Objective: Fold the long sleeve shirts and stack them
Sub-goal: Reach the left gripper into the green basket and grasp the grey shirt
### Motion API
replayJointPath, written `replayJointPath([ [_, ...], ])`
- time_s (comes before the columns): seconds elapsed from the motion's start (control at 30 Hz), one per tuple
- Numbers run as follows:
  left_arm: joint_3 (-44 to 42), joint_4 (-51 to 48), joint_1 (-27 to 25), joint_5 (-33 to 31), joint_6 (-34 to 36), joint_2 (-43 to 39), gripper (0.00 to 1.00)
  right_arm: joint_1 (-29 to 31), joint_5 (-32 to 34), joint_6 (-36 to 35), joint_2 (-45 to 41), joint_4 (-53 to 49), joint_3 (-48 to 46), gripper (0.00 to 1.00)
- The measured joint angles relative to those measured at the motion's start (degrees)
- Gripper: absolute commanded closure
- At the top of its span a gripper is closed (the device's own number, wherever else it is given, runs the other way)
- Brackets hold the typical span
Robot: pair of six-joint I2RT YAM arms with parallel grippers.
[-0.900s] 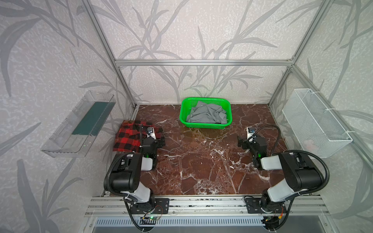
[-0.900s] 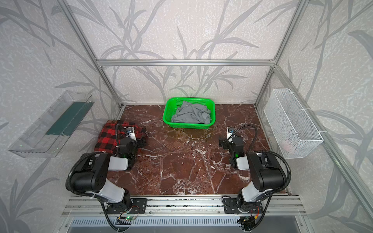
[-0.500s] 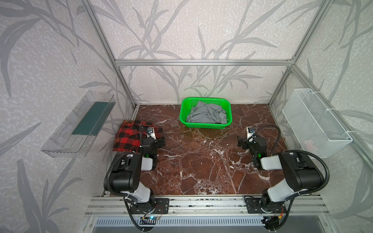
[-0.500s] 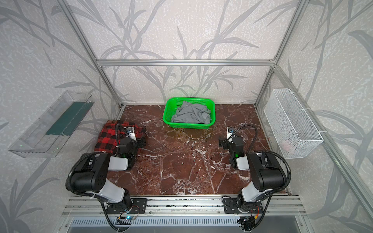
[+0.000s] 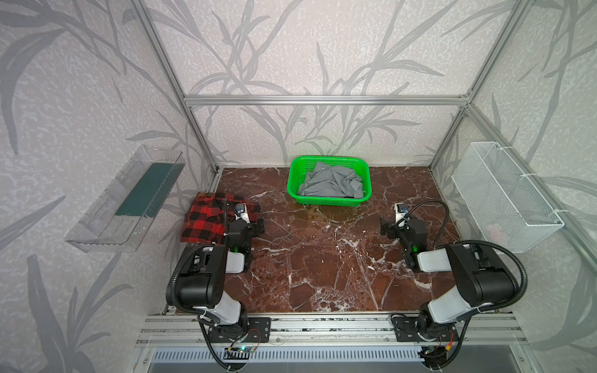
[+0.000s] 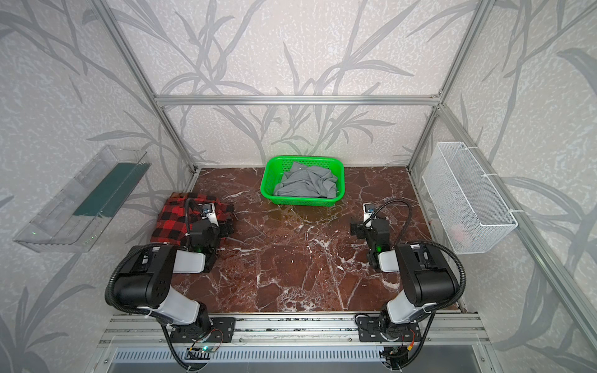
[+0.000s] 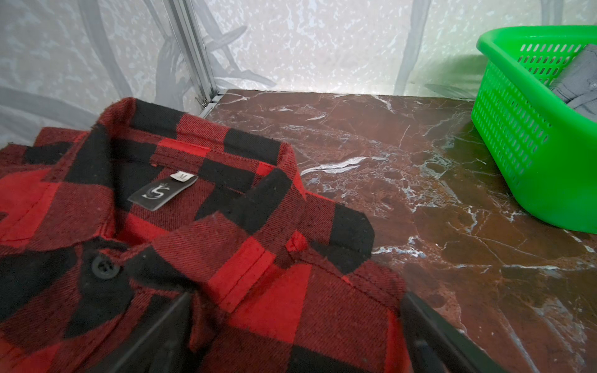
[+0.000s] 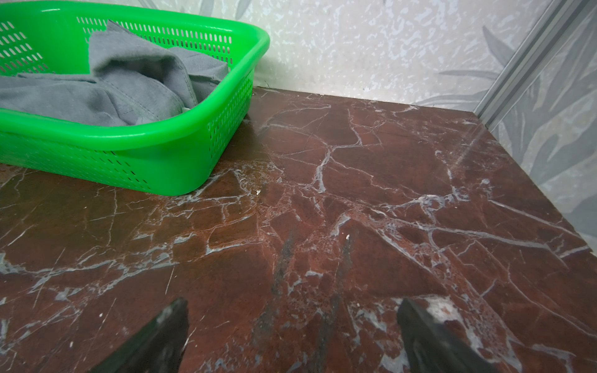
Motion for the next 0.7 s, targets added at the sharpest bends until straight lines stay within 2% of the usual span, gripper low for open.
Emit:
replayJointPath([
  [0.07,0.02,-0.11,0.17,-0.02,-0.02,0.0,0.01,0.37,1.05,-0.04,-0.33,-1.31,0.42,0.01],
  [0.17,0.42,-1.22,0.04,-2.05,-0.28,-0.37,0.01,1.31,2.75,-0.46,-4.79,-12.39,4.2,0.01],
  [0.27,3.06,-10.05,-0.98,-6.4,-0.68,-4.44,0.01,2.78,2.86,0.42,-13.57,-21.24,10.05,0.01],
  [0.37,9.64,-19.43,-1.68,-10.4,-4.52,-10.8,0.01,3.63,-0.13,6.03,-22.95,-24.35,14.93,0.01],
  [0.43,12.55,-22.32,-1.7,-10.47,-10.38,-16.09,0.01,3.76,-2.93,11.04,-27.26,-25.62,18.03,0.01],
  [0.57,15.96,-25.77,-1.36,-4.46,-22.18,-23.41,0.01,3.65,-7.72,18.01,-29.94,-27.17,21.29,0.01],
  [0.7,22.14,-29.97,-2.32,8.26,-27.96,-21.24,0.01,3.52,-8.79,27.56,-29.09,-31.43,21.31,0.01],
])
